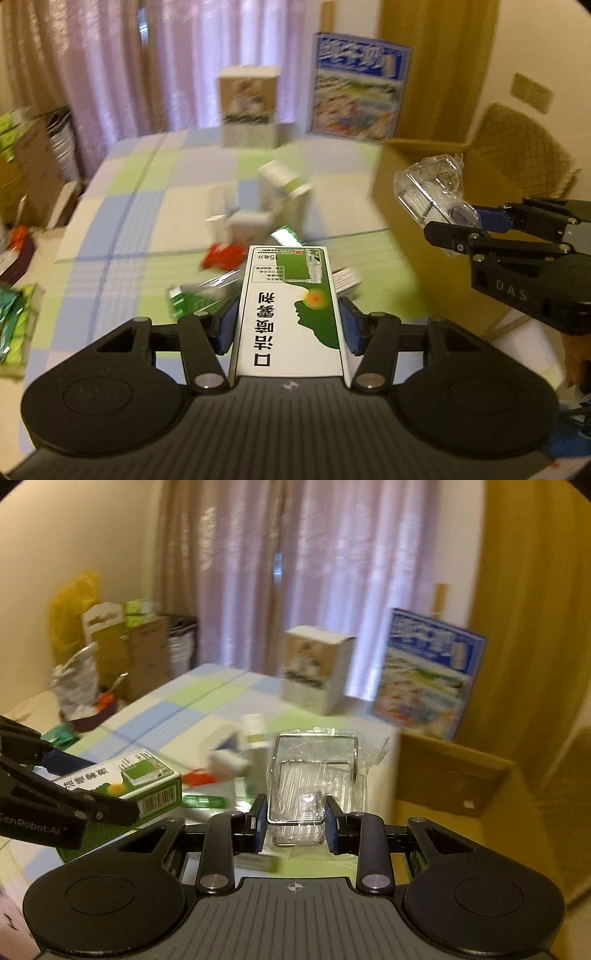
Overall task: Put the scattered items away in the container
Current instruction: 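Carry the medicine box and plastic tray with both tools over the cardboard box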
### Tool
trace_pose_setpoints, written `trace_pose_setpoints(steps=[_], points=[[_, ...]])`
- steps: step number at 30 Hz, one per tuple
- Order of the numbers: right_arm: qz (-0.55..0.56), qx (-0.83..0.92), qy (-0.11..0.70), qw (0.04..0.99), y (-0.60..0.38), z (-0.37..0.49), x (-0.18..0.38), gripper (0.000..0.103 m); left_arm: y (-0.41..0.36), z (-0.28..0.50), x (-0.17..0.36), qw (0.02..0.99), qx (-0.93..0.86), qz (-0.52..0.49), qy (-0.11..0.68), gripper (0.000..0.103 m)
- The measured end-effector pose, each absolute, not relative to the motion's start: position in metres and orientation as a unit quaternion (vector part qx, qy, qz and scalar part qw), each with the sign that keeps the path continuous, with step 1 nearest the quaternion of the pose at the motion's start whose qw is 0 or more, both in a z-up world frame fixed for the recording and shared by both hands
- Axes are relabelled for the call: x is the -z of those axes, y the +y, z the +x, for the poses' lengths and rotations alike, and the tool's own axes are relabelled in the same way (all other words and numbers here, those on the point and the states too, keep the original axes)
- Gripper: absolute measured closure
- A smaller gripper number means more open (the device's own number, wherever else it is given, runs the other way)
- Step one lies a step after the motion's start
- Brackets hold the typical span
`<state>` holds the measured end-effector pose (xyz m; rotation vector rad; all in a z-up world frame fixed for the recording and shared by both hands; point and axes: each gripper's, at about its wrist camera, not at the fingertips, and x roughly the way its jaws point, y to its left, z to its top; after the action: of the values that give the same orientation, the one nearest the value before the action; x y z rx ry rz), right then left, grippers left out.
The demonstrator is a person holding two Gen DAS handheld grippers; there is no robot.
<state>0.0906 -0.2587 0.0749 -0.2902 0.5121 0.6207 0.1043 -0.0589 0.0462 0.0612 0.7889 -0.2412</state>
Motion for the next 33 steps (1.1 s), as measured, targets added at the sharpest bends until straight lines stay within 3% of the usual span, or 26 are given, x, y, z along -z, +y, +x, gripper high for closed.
trace_pose_setpoints(steps=[17,33], points=[[-0.096,-0.192,0.295,0.931,-0.411,0.124,-0.068,0.075,-0.232,0.13,-0.046,0.895,0.244,0.01,0.374,0.052],[-0.087,-0.188,0.315,0.926,-0.421,0.15,-0.043,0.075,-0.279,0.16,-0.014,0.887,0.259,0.007,0.382,0.052]])
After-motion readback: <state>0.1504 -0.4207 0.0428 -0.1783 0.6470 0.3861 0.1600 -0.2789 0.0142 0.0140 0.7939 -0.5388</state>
